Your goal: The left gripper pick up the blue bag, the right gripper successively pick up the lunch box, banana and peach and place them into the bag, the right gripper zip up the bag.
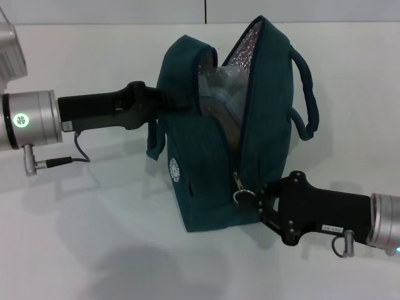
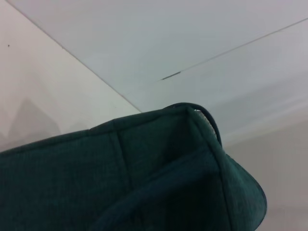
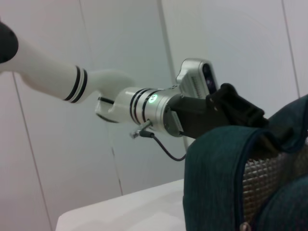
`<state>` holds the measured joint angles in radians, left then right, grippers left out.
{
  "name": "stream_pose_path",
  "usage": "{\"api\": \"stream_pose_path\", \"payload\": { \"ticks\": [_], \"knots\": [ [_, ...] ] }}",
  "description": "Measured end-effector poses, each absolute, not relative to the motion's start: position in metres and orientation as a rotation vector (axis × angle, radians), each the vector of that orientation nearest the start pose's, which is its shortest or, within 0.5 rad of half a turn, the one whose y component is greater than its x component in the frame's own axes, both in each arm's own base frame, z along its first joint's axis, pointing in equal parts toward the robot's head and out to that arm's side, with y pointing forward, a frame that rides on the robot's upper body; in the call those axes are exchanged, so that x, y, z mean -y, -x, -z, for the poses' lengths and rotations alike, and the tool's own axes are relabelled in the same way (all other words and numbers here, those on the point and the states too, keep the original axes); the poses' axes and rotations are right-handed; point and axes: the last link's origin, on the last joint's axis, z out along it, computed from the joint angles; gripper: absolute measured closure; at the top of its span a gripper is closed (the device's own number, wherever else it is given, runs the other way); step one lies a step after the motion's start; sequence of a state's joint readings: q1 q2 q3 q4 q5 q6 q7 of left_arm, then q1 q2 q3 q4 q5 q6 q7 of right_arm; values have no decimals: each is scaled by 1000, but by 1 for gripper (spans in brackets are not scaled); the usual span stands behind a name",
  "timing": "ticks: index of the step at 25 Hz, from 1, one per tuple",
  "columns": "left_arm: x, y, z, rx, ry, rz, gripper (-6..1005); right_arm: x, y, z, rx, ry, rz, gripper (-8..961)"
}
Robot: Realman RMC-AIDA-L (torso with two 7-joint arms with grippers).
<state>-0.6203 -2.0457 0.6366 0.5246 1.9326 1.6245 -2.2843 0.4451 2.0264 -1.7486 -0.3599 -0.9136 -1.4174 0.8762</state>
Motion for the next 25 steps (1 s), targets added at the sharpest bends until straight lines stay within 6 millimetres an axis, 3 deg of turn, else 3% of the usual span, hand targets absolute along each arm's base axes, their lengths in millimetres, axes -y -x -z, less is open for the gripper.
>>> {"api": "stream_pose_path", "payload": {
  "ticks": [9, 17, 25],
  "knots": [
    [-341, 239, -3, 1927, 2384, 1043, 971, -267, -244, 63, -384, 2665, -1156, 944],
    [-340, 241, -3, 1928, 2378, 1042, 972, -267, -246, 58, -390, 2619, -1182, 942],
    [-337, 242, 0, 1844, 2418, 1048, 963, -275, -229, 49, -273, 2544, -1293, 940]
  ]
}}
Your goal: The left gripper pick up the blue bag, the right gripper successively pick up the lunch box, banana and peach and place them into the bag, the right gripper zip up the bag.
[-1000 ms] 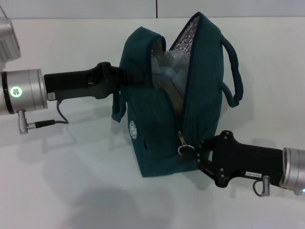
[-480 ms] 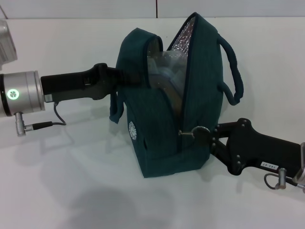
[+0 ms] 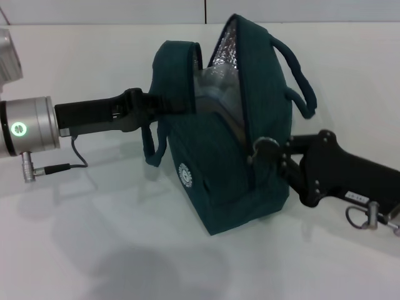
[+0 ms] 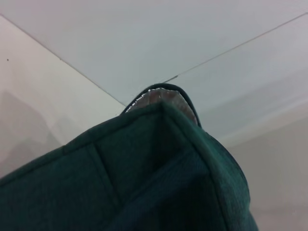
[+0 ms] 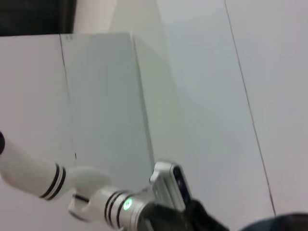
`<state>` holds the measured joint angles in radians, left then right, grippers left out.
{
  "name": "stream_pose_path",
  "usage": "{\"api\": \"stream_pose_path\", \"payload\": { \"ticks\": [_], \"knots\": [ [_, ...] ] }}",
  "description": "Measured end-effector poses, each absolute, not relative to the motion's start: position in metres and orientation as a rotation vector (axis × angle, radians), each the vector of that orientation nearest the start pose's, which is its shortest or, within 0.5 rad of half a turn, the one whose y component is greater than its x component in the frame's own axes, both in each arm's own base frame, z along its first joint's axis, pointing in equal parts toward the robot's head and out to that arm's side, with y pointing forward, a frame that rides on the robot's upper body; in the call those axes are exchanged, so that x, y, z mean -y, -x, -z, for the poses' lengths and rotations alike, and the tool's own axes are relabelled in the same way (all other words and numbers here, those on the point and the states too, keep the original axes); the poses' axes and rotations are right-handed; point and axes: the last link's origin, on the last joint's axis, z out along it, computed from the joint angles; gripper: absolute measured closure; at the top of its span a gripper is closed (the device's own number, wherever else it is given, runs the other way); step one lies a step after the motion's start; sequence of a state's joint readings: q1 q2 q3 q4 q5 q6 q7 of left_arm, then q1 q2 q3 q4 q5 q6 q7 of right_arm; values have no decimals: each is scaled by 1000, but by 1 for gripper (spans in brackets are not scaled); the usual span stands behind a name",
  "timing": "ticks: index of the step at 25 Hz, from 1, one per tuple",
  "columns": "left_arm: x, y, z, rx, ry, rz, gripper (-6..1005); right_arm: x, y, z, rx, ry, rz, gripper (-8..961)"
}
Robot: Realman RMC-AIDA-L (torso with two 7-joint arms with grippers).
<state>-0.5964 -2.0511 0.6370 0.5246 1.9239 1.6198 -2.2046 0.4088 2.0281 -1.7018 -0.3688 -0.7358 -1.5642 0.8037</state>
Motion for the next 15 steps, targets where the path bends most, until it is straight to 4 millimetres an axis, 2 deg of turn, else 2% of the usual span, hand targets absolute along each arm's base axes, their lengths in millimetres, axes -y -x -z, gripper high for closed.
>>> {"api": "stream_pose_path", "payload": {
  "ticks": [6, 9, 10, 13, 15],
  "knots": [
    [-335, 243, -1, 1767, 2429, 1092, 944, -283, -222, 47, -243, 2527, -1309, 939],
    [-331, 245, -2, 1728, 2403, 1166, 935, -283, -220, 49, -241, 2541, -1306, 938],
    [-329, 247, -5, 1697, 2366, 1238, 932, -283, -220, 50, -240, 2547, -1304, 938],
    [-327, 248, -7, 1654, 2357, 1282, 923, -282, -220, 51, -240, 2556, -1300, 937],
    [-322, 249, -10, 1536, 2372, 1327, 855, -283, -219, 51, -238, 2557, -1301, 936]
  ]
}}
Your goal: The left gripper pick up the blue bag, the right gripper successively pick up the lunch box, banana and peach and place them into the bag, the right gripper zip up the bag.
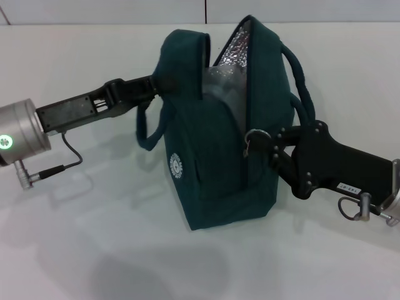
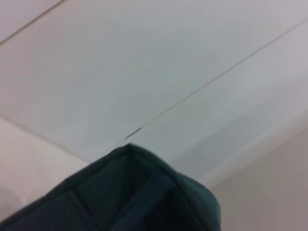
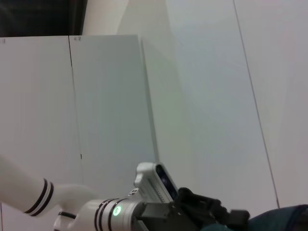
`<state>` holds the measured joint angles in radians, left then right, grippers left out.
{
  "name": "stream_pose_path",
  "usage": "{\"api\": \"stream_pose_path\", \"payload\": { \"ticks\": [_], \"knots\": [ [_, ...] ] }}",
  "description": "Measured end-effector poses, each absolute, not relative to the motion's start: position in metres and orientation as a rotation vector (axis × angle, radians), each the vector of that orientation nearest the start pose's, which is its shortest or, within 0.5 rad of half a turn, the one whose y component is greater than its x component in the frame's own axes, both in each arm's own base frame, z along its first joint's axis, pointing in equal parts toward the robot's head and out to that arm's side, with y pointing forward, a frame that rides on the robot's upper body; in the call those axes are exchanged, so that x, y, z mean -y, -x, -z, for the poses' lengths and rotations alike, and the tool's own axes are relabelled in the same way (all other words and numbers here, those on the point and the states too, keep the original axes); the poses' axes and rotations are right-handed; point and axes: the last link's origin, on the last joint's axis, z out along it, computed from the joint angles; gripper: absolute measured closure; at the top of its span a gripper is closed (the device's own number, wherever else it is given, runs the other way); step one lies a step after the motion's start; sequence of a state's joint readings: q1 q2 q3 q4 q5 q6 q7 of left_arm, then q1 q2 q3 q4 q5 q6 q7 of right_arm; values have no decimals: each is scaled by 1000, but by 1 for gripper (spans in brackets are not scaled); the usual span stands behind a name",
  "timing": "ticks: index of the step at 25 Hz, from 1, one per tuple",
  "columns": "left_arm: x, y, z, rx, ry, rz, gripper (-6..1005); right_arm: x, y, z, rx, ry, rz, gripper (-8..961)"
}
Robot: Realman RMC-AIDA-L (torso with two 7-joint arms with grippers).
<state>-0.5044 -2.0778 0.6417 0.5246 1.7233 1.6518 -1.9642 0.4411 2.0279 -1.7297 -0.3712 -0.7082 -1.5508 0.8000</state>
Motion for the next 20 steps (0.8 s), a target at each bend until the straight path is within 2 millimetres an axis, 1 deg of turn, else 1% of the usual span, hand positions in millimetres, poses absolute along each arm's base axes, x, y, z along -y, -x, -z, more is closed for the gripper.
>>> {"api": "stream_pose_path", "payload": {
  "ticks": [1, 4, 7, 10, 12, 14, 15, 17, 20],
  "knots": [
    [-322, 249, -10, 1536, 2372, 1327, 821, -283, -219, 51, -237, 2557, -1301, 936],
    [-317, 250, -13, 1417, 2380, 1378, 720, -285, -218, 49, -238, 2542, -1311, 935],
    [-306, 251, -18, 1268, 2381, 1467, 632, -286, -217, 48, -242, 2523, -1321, 935],
    [-297, 250, -19, 1146, 2425, 1502, 544, -291, -216, 43, -274, 2475, -1351, 934],
    [-293, 250, -18, 1116, 2447, 1506, 485, -294, -215, 41, -304, 2454, -1371, 933],
    [-288, 251, -17, 1090, 2461, 1507, 389, -297, -212, 39, -319, 2447, -1388, 933],
    [-282, 253, -16, 1065, 2475, 1500, 341, -300, -209, 39, -317, 2446, -1396, 933],
    [-280, 254, -15, 1053, 2481, 1497, 245, -302, -206, 38, -307, 2450, -1403, 932],
    [-272, 258, -9, 1025, 2490, 1488, 178, -308, -198, 39, -282, 2464, -1407, 932]
  ]
}}
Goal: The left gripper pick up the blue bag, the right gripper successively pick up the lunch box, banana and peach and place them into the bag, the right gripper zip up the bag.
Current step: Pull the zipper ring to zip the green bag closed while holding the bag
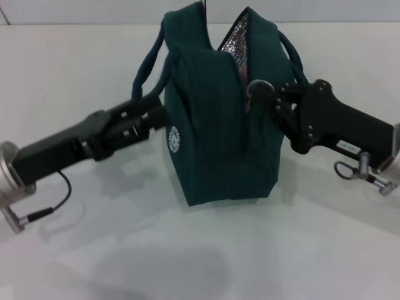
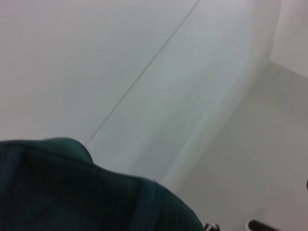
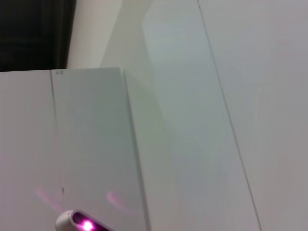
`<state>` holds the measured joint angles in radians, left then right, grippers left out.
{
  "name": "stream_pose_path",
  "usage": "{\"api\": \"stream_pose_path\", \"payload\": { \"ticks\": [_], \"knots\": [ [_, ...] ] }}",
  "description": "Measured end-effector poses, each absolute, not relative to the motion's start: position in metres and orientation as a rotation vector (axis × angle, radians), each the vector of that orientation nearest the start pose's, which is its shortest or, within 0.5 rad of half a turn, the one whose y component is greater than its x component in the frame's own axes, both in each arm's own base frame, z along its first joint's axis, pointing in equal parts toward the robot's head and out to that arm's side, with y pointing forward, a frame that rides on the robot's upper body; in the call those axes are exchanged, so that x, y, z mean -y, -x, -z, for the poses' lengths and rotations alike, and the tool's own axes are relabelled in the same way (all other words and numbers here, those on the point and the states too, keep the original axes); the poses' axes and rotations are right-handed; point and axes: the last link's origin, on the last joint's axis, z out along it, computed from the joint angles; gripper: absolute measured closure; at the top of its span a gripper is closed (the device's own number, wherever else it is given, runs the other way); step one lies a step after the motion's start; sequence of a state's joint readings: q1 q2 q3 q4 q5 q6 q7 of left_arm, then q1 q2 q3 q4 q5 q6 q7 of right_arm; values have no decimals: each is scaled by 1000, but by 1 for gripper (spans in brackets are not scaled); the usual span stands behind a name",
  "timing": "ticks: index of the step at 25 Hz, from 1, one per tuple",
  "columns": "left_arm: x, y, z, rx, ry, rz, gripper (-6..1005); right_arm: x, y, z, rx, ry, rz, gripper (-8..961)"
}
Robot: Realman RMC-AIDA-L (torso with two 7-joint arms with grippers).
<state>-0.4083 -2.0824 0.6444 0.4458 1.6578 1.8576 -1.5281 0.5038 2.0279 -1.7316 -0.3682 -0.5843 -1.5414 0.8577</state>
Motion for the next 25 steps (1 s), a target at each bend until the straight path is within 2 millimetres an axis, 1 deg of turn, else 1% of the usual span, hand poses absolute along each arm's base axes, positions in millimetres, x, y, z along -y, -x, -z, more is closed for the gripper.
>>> {"api": "stream_pose_path", "payload": {
  "ticks": [2, 3, 4, 8, 10, 18, 20, 25],
  "knots": [
    [-270, 259, -6, 1018, 2490, 1488, 133, -311, -194, 41, -271, 2481, -1400, 931],
    [-265, 263, 0, 1002, 2477, 1478, 110, -313, -191, 43, -264, 2495, -1390, 931],
    [-265, 264, 1, 1000, 2473, 1475, 115, -315, -188, 45, -254, 2511, -1382, 931],
    [-258, 278, 6, 979, 2400, 1413, 133, -325, -169, 56, -187, 2587, -1333, 930],
    [-256, 282, 10, 969, 2377, 1393, 143, -328, -163, 59, -165, 2604, -1319, 929],
    [-252, 291, 14, 930, 2344, 1340, 180, -335, -154, 62, -138, 2612, -1293, 927],
    [-251, 291, 17, 917, 2352, 1318, 190, -337, -151, 62, -127, 2614, -1291, 927],
    [-253, 290, 28, 879, 2370, 1277, 213, -339, -149, 61, -126, 2606, -1293, 925]
  ]
}}
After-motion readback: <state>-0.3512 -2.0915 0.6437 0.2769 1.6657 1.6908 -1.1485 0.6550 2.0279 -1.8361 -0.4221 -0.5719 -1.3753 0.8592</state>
